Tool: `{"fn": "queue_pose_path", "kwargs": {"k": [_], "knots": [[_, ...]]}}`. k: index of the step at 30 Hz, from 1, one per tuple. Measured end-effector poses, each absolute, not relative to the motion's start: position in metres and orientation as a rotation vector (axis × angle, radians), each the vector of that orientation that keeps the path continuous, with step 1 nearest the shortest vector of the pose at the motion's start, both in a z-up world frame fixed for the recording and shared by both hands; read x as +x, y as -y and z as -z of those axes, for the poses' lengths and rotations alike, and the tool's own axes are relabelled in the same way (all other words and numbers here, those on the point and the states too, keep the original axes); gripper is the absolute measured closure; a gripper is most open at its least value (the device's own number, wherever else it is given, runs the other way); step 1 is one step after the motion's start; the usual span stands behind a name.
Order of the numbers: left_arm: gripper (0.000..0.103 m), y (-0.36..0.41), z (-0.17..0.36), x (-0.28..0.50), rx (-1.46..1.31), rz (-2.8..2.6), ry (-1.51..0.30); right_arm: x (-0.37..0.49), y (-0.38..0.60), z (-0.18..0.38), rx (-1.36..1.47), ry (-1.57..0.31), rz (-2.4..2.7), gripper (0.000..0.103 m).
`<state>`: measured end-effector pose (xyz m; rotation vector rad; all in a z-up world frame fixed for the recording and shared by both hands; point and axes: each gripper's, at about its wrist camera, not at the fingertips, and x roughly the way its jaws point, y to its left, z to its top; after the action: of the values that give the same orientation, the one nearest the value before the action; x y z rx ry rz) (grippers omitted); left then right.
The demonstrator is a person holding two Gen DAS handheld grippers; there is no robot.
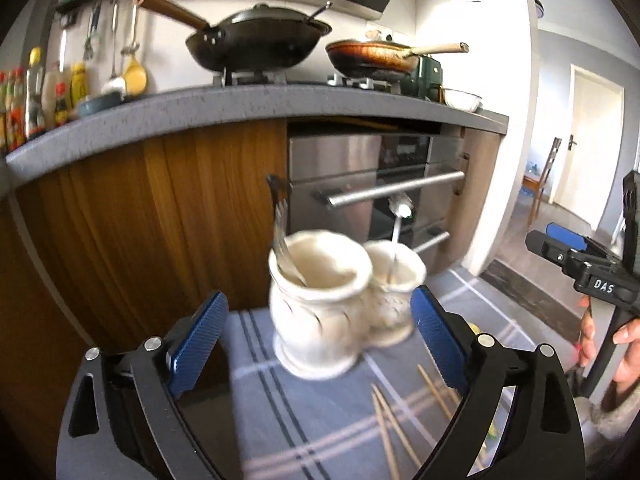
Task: Organize utensils
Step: 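Open both tools and move them back over the utensils on the cloth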
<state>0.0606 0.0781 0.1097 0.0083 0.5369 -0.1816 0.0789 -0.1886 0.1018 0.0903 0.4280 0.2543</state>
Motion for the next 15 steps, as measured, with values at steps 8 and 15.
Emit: {"fn": "queue_pose_path", "kwargs": {"k": [8, 15], "knots": [[0.009, -0.064, -0.063, 0.045, -0.02, 0.193, -0.654, 0.074, 0.214, -0.048, 0.053, -0.607, -0.23, 0.005], [0.009, -0.045, -0.019, 0.048, 0.011, 0.199, -0.753, 0.083, 0.214, 0.003, 0.027, -0.753, -0.23, 0.006]]}}
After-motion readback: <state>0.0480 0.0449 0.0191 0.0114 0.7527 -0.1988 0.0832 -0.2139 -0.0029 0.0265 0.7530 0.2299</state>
